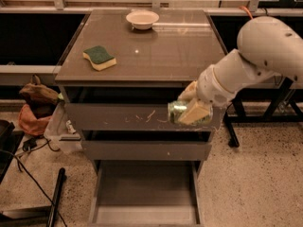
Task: Place green can into bottom drawer
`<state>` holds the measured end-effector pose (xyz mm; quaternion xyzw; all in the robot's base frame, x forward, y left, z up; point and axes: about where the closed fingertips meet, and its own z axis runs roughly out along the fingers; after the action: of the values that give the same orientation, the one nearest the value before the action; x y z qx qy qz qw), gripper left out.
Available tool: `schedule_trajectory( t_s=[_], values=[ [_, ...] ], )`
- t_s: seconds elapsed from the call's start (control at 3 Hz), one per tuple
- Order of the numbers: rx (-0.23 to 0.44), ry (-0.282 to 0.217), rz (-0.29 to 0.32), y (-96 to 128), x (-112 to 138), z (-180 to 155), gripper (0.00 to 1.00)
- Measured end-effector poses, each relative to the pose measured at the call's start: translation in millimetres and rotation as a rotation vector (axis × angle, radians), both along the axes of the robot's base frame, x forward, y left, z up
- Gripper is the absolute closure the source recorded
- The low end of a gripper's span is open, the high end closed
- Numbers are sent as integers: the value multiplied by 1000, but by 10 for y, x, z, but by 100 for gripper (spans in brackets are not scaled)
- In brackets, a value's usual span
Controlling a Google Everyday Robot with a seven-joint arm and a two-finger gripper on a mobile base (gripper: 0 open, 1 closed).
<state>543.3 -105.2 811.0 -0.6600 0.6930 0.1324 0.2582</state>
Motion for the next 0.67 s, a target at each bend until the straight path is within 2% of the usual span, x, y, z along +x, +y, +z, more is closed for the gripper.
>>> schedule_trajectory(
  t_s=[0.33,0.67],
  values=[
    [14,107,65,44,-442,-479,100],
    [14,107,65,45,-442,-480,100]
  ],
)
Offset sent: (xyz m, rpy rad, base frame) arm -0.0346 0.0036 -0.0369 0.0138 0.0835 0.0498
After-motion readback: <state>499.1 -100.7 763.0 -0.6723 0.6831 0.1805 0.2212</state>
